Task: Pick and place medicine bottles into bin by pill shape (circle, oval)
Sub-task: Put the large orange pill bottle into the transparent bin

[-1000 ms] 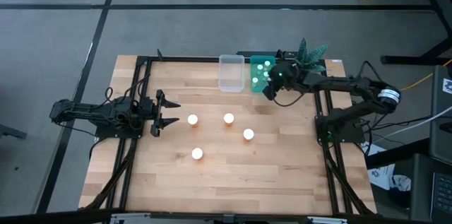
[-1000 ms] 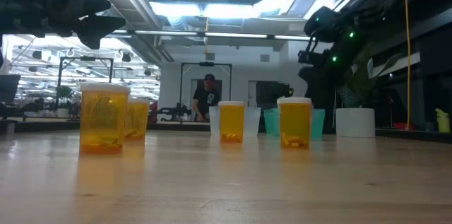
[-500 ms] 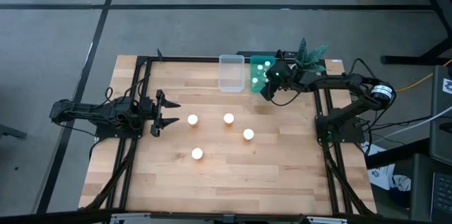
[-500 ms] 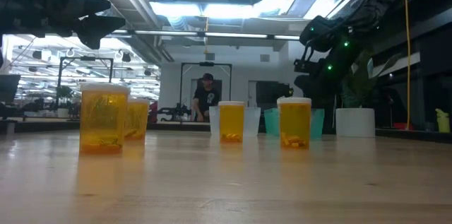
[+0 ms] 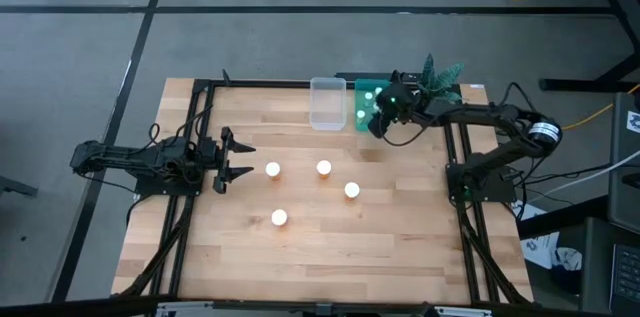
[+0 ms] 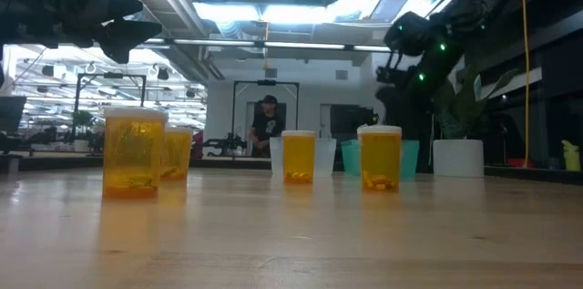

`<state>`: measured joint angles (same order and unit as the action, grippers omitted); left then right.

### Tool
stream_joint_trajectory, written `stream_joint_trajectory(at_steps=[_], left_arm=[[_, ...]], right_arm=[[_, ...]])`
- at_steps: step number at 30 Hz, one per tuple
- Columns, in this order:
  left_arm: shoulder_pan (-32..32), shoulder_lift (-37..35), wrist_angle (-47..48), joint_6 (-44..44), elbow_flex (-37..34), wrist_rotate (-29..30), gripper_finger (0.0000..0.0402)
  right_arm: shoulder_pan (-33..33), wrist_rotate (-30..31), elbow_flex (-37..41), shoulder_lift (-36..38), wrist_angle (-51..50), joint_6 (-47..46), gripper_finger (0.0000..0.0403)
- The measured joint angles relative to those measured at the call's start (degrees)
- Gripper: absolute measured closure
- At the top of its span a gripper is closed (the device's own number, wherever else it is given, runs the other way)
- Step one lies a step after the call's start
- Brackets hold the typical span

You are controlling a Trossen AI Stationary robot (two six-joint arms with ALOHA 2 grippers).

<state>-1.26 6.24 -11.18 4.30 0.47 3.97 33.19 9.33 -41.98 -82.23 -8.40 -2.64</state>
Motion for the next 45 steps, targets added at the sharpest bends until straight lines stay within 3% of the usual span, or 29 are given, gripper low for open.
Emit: stream_joint_trajectory(at_steps=[6, 14, 20, 28, 38, 45], left_arm=[[0.0, 0.0, 0.0, 0.0, 0.0, 0.0, 0.0147], [0.0, 0.0, 0.0, 0.0, 0.0, 0.0, 0.0147], [0.0, 0.0, 0.0, 0.1, 0.0, 0.0, 0.0147], [0.0, 0.0, 0.0, 0.1, 0.0, 0.0, 0.0147], [0.0, 0.0, 0.0, 0.1, 0.0, 0.0, 0.0147], [0.0, 0.0, 0.0, 0.3, 0.0, 0.0, 0.0147]], right_arm=[[-1.3, -1.9, -7.5, 1.8, -8.3, 0.0, 0.0203], [-13.0, -15.3, -9.2, 6.8, -15.2, 3.5, 0.0202], [-25.7, -15.2, -9.2, 7.5, -26.1, 6.1, 0.0202], [-38.6, -15.0, -9.2, 4.5, -28.4, 6.3, 0.0202], [-41.8, -14.4, -9.2, 3.8, -26.4, -4.3, 0.0196], [-41.7, -8.6, -9.2, -0.2, -25.0, -7.4, 0.0121]])
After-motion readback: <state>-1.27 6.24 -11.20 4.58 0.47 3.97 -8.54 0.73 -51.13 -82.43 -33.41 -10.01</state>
